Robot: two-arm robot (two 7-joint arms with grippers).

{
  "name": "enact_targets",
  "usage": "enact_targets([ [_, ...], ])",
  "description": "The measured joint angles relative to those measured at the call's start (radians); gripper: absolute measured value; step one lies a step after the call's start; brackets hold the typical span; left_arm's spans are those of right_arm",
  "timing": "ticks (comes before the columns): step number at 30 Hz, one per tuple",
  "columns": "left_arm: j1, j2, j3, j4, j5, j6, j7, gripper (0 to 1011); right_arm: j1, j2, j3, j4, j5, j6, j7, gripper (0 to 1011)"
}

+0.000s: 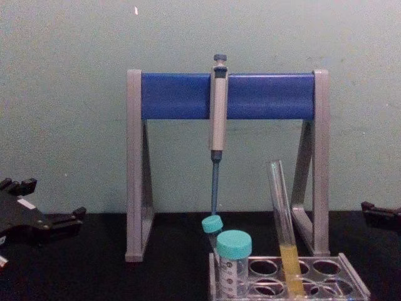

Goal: Pick up the test tube from the test tube rack, shake it, then place it back into the test tube rack.

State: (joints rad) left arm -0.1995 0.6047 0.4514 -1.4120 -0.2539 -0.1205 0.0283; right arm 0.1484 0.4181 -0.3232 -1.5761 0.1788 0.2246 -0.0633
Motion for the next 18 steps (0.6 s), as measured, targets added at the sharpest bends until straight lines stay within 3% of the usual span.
enact_targets([
  [18,0.000,0.000,0.000,0.000,0.000,0.000,0.000,1001,0.000,0.000,0.000,0.000,0.000,0.000,0.000,1000],
])
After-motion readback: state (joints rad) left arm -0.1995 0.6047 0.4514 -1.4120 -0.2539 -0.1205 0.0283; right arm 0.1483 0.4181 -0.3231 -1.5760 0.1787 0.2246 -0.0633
